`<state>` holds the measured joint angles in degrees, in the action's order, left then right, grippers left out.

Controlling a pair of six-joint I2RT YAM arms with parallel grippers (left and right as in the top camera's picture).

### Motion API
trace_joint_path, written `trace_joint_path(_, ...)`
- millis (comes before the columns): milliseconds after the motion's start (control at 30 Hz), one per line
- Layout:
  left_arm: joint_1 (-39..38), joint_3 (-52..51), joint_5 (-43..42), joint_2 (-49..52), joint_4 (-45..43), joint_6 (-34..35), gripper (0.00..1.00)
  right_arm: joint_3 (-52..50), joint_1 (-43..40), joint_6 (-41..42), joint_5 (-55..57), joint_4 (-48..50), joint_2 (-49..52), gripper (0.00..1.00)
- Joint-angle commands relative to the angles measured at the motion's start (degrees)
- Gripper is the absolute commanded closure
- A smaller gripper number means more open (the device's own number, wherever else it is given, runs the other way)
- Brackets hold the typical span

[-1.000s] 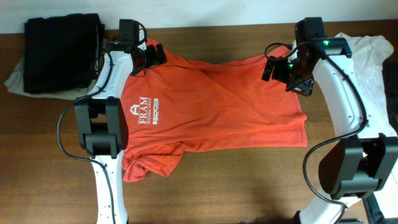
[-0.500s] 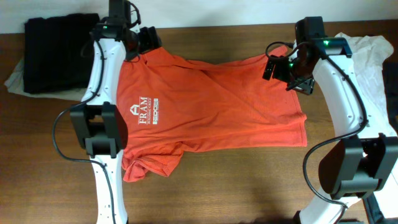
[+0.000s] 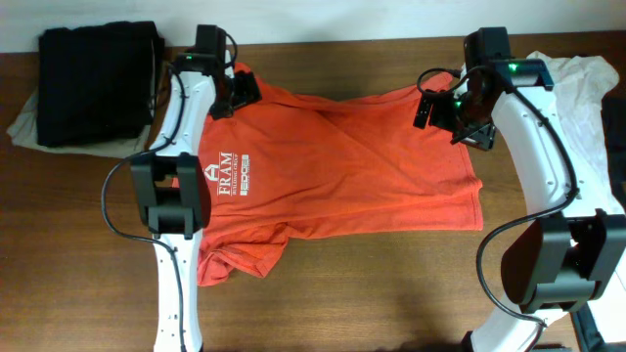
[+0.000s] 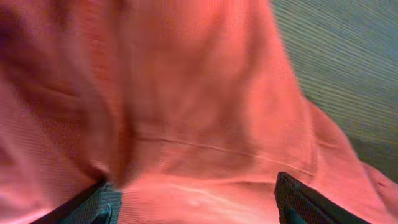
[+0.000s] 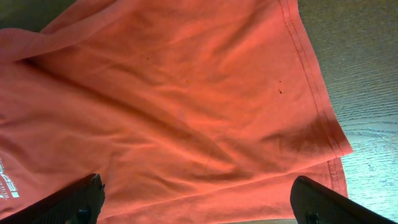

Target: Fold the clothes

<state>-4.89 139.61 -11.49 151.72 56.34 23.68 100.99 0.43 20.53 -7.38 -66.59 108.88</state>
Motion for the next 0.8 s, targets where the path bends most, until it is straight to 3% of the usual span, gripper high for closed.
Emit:
trace_joint_path(0,1.5,0.2,1.5,0.4,-0.6,0.7,0.21,-0.5,0.0,-0.6,0.6,0.0,0.5,0.01)
trace_joint_path(533,0.5,0.2,0.3,0.8,-5.8,0.7,0.23,-0.5,0.0,-0.6,0.6,0.0,0.5,0.01)
trace_joint_path(667,0.5,0.2,-0.3,1.2,-5.7,0.7,0.38,-0.5,0.0,-0.6,0.6,0.0,0.5,0.01)
trace_joint_path(767,0.5,0.2,-0.3,1.2,-6.7,0.7,0.77,-0.5,0.0,-0.6,0.6,0.7,0.5,0.01)
